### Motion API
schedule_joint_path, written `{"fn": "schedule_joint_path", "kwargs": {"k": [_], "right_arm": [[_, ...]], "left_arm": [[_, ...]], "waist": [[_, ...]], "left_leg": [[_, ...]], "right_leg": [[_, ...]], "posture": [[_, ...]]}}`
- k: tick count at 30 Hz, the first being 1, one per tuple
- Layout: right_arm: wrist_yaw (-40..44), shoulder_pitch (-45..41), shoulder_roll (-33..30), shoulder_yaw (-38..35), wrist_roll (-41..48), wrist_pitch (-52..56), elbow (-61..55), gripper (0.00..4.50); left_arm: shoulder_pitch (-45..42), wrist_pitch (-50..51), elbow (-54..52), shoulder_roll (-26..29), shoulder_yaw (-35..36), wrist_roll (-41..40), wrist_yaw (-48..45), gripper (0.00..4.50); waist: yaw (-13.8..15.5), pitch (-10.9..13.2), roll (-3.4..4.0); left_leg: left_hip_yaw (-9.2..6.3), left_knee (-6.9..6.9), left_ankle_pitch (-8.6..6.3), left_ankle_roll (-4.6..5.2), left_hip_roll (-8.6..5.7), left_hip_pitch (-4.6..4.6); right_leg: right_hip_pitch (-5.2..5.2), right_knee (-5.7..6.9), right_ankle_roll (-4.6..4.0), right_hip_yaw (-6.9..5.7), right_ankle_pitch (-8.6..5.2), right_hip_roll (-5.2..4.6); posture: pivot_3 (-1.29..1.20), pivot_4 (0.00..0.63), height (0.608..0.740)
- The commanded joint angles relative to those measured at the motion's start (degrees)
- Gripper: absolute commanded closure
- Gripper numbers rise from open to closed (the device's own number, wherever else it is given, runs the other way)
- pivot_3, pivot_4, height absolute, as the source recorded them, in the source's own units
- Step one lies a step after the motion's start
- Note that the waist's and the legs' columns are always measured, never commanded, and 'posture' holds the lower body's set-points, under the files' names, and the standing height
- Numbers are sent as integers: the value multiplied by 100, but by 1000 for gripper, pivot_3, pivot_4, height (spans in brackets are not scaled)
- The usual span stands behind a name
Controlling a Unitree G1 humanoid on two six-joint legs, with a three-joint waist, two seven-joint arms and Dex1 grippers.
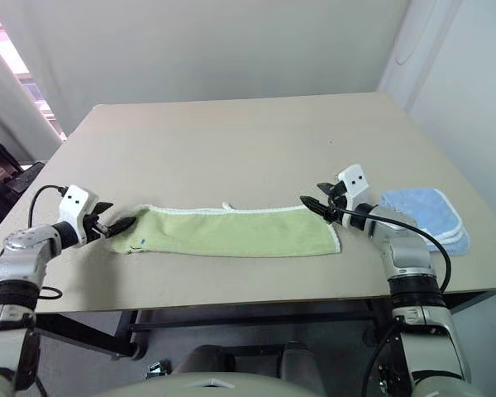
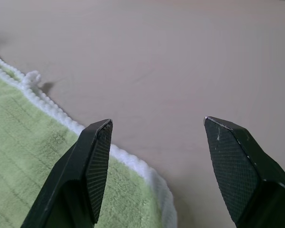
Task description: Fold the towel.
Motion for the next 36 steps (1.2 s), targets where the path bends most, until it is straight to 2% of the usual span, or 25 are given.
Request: {"fn": "schedule_joint_path", "kwargs": {"k": [1, 4, 9, 13, 17, 21, 23, 25, 28, 34, 36], "right_arm": [[15, -38, -68, -105, 93, 112, -207, 1294], [16, 112, -132, -253, 263, 402, -371, 1294], [138, 202, -431, -531, 758, 1517, -607, 1294], [162, 69, -721, -701, 1202, 2811, -613, 1294], [488, -134, -1145, -1098, 2112, 4799, -405, 1294], [523, -182, -1267, -1603, 2736, 6096, -153, 1294], [384, -157, -1263, -1953, 2913, 6636, -48, 1294], [304, -60, -1294, -2199, 3032, 6986, -85, 1294], [250, 122, -1379, -2445, 3271, 7334, -74, 1294], [-193, 836, -1332, -2203, 4327, 7399, -370, 1294], [-475, 978, -1206, -2129, 4430, 7399, -494, 1294]], "left_arm": [[-273, -59, 251, 33, 147, 28, 373, 217], [-193, -52, 138, 39, 216, -106, 328, 217], [494, 989, -1416, 207, 403, -895, -688, 217], [1220, 1773, -2687, 523, 536, -1354, -1184, 217], [1620, 2317, -3570, 601, 779, -1740, -1189, 217], [1888, 2367, -4267, 518, 815, -1939, -1207, 217], [2023, 2083, -4460, 490, 619, -1745, -1215, 217], [2124, 1851, -4562, 458, 372, -1535, -1216, 217], [2127, 1915, -4778, 333, 222, -1653, -1239, 217], [1981, 1727, -4860, 101, -316, -1365, -1193, 217], [1932, 1649, -4809, 55, -457, -1268, -1199, 217]], "waist": [[-9, 0, 0], [-4, -1, -1], [-5, 0, -1], [-26, 0, -1], [-2, 1, 3], [15, 2, 1], [14, 2, 0], [15, 2, 1], [15, 2, 1], [10, 3, -1], [-15, 3, -2]], "left_leg": [[3, -1, 0, 0, 0, 0], [4, -4, 0, 0, -1, -2], [5, -2, 0, 0, -1, -8], [5, -4, -1, 0, 2, -9], [3, -1, -1, 1, 6, -7], [5, 3, -1, 1, 4, -7], [5, 2, -1, 1, 5, -8], [9, 0, -1, 1, 4, -8], [11, 0, -1, 1, 4, -9], [13, 1, -1, 2, 4, -4], [17, 3, -1, 2, 6, -1]], "right_leg": [[-1, -1, 0, 2, 0, -1], [-3, -2, 0, 3, 0, -2], [-7, -2, -1, 5, 0, -6], [-9, -3, -11, 6, -6, -10], [-8, -1, -23, 5, -16, -10], [-1, -7, -22, 5, -19, -13], [-1, -10, -22, 5, -19, -12], [-1, -12, -22, 5, -19, -14], [-1, -13, -21, 6, -20, -12], [8, -16, -6, 6, -28, -11], [9, -15, -6, 7, -28, -8]], "posture": [[0, 0, 740], [0, 0, 740], [0, 0, 740], [0, 0, 740], [0, 0, 740], [0, 0, 740], [0, 0, 740], [0, 0, 740], [0, 0, 740], [0, 0, 740], [0, 0, 740]]}}
